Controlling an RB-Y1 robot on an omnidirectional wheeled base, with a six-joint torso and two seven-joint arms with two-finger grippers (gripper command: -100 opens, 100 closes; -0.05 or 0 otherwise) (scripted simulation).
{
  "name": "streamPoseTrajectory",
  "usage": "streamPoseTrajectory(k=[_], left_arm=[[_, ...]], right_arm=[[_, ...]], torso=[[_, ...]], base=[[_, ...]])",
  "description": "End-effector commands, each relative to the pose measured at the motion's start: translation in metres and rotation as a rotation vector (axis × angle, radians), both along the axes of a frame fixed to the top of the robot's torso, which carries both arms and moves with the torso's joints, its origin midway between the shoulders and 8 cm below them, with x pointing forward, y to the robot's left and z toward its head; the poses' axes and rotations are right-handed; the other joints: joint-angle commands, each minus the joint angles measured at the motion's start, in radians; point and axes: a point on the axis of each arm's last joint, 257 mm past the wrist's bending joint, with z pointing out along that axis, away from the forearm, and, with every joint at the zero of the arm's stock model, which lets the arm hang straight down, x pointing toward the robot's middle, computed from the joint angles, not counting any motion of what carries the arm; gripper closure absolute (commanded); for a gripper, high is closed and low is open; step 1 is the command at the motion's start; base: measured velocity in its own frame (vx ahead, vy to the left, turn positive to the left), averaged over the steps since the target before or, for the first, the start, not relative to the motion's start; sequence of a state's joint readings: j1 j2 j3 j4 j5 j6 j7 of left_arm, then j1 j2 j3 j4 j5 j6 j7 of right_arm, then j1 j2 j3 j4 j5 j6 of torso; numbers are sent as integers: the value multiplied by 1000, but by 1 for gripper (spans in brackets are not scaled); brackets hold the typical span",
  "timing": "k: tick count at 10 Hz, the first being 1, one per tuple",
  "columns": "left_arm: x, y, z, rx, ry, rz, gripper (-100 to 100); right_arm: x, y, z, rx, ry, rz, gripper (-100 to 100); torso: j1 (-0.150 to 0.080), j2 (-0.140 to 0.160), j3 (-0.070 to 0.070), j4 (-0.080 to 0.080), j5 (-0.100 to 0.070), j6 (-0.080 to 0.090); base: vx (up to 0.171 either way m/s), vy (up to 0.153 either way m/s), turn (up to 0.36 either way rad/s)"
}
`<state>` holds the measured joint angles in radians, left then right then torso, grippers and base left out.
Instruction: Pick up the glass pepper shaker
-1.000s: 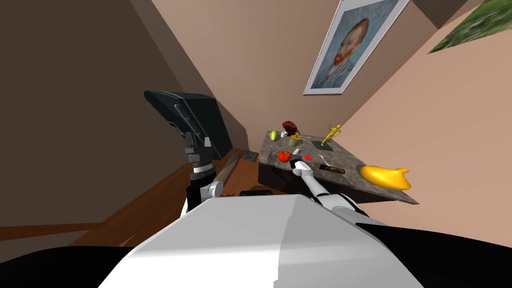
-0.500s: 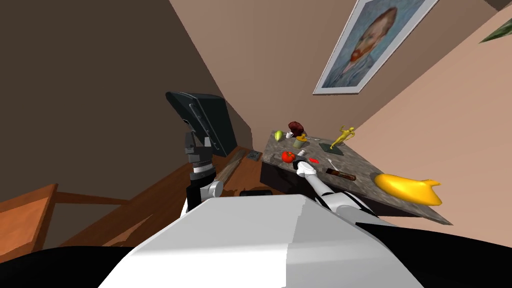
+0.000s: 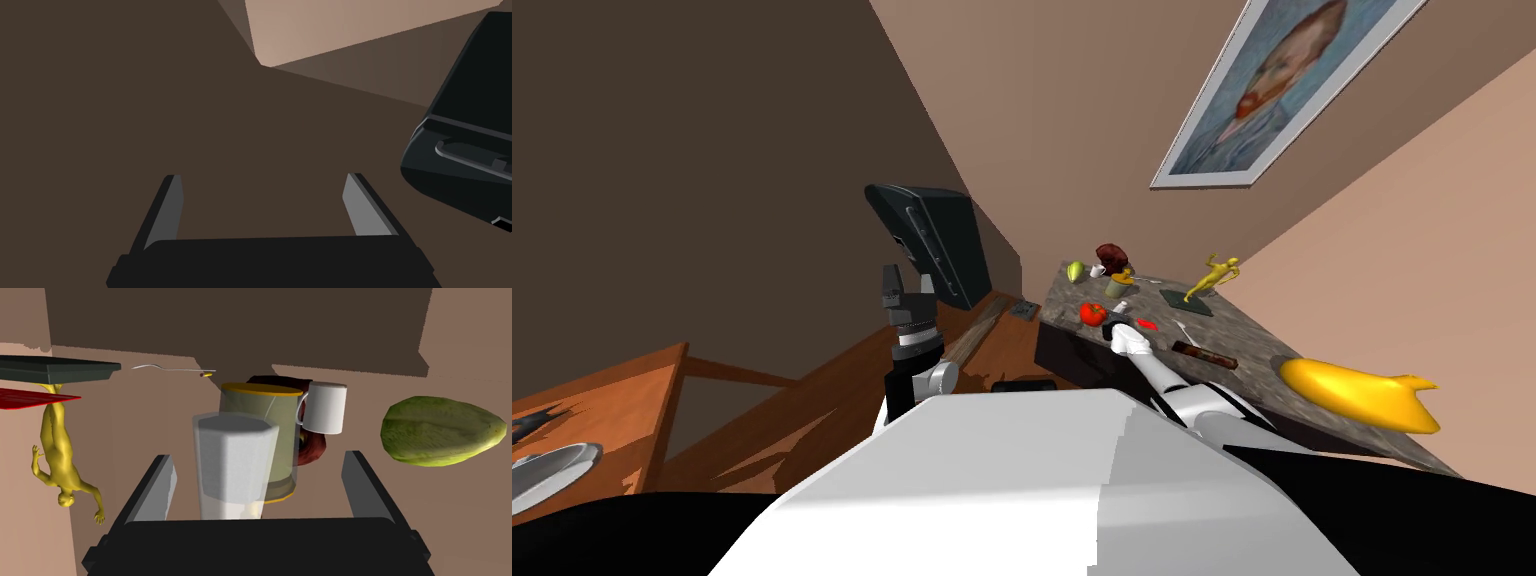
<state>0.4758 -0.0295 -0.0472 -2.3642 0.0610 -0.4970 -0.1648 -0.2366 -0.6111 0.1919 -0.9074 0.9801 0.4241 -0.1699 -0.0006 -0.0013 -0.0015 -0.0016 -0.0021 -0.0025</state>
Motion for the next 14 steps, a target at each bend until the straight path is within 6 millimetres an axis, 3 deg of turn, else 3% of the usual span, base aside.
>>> streamPoseTrajectory(k=[1, 3, 4, 9, 10, 13, 14], left_arm=[[0, 0, 0, 0, 0, 0, 0], [0, 0, 0, 0, 0, 0, 0], [0, 0, 0, 0, 0, 0, 0], [0, 0, 0, 0, 0, 0, 0], [0, 0, 0, 0, 0, 0, 0], [0, 0, 0, 0, 0, 0, 0], [0, 0, 0, 0, 0, 0, 0]], right_arm=[[-2, -10, 2, 8, -12, -16, -100], [-2, -10, 2, 48, -42, -33, -100], [-17, -42, 8, -34, -9, -71, -100], [-18, -46, 12, 26, -63, -99, -100], [-34, -79, 23, -59, -40, -138, -100], [-35, -83, 27, -5, -94, -163, -100], [-52, -113, 41, -83, -84, -200, -100]], torso=[[0, 0, 0, 0, 0, 0], [0, -3, -2, -1, 0, 0], [0, -4, -2, -1, 0, 0], [0, -4, -2, -1, 0, 0], [0, -4, -2, -1, 0, 0], [0, -1, 0, 0, 0, 1], [-1, -2, -1, 0, 0, 1]], base=[[-29, -1, -3], [1, -2, -17], [-53, 13, 363], [-22, -2, 43], [-43, 9, 291], [-45, 3, 90], [-54, 15, 325]])
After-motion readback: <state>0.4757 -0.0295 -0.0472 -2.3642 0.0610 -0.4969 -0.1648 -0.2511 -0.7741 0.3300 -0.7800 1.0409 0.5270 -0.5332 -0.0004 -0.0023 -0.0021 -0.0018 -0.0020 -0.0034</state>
